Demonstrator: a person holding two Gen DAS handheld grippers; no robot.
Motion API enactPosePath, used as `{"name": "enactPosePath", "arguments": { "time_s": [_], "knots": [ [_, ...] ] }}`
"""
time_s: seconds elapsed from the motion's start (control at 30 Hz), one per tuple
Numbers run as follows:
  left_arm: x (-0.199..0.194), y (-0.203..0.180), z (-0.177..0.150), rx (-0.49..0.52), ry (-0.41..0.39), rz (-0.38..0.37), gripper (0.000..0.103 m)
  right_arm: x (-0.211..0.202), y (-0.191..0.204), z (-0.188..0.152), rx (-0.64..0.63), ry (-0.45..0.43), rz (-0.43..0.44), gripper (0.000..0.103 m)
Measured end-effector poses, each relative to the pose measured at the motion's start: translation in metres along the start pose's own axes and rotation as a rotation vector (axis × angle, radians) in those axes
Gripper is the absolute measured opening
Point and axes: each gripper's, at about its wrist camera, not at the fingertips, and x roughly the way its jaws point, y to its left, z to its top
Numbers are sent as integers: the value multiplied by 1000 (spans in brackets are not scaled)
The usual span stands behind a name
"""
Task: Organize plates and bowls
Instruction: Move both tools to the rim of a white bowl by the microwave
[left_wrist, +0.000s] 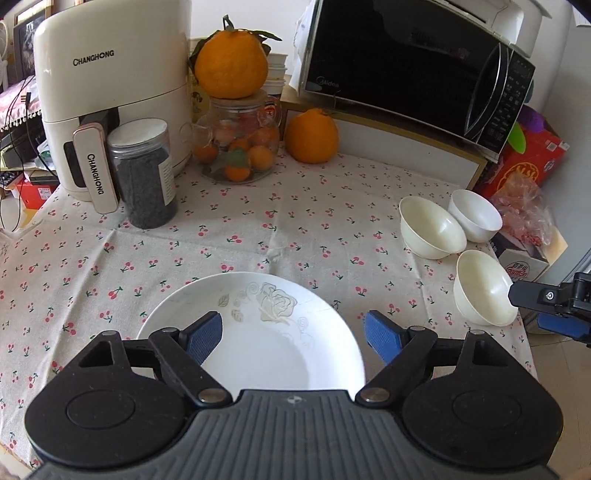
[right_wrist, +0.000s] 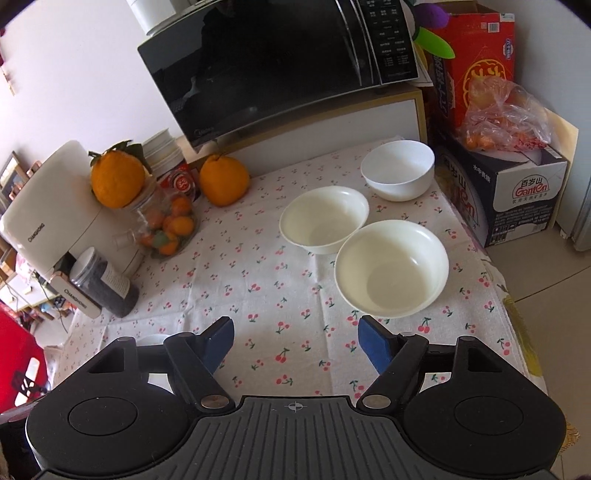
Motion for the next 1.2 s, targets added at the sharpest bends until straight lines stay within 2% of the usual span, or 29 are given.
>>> {"name": "enactPosePath", "arguments": {
  "time_s": [0.33, 0.5, 0.67, 0.77, 0.83, 0.97, 1.2],
  "knots": [
    [42, -62, 39, 53, 9, -105, 88, 12, -67, 38, 188, -35, -51, 77],
    [67, -90, 60, 53, 25, -158, 89, 26, -93, 62, 231, -53, -84, 77],
    [95, -120, 83, 77, 4, -184, 89, 47, -121, 83, 271, -69, -127, 77],
    [113, -138, 92, 89, 7, -184, 86, 62, -136, 94, 300, -77, -130, 77],
    [126, -148, 100, 91, 15, -220, 86, 72, -143, 101, 305, -83, -127, 77],
    [148, -166, 110, 94, 27, -232, 83, 91, -154, 113, 309, -88, -118, 77],
    [193, -181, 119, 30, 101, -270, 65, 116, -161, 128, 325, -102, -89, 76]
  ]
}}
